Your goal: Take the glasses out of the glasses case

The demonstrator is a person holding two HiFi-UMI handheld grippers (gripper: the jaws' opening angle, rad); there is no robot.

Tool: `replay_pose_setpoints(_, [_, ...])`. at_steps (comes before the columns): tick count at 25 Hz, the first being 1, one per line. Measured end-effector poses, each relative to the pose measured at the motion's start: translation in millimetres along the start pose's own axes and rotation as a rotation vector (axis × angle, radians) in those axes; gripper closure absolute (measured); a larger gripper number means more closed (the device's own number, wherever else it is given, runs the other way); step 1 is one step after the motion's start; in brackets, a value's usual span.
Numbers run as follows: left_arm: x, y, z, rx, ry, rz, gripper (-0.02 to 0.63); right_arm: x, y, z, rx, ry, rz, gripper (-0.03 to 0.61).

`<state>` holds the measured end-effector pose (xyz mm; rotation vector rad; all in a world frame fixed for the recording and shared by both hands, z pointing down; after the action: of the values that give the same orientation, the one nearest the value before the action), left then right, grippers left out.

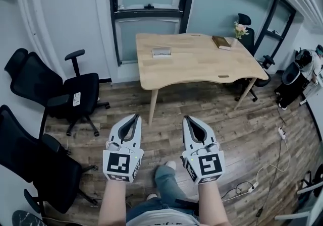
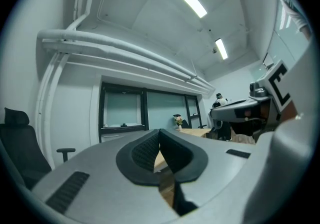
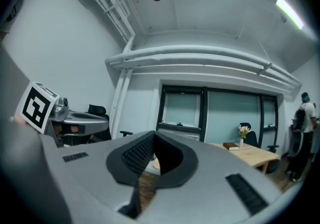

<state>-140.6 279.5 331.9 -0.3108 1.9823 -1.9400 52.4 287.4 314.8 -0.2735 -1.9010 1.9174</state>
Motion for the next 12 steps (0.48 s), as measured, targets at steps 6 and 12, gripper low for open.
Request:
replay_pose_setpoints(6, [30.2,-13.6,68.5,0.016,0.012,0.01,0.597,-36.9,-11.5,73.6,-0.006,-0.005,0.011,0.568])
replay_pose_setpoints(12, [74.0,-17.1,183.7,0.025,0.041,0.007,0.597,-100.0,-17.4,188.5,0.004,0.015,0.019,0.568])
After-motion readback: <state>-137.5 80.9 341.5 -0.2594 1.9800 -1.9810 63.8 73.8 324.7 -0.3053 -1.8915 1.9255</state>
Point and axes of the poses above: the fingertips, and each gripper's own axes: z forward along the fingers, x to its left, y out of its top, the point moved 6 cm from there along -z, backward along the fingers, and after that the axes turned 3 degrees about x, right-handed, at the moved point
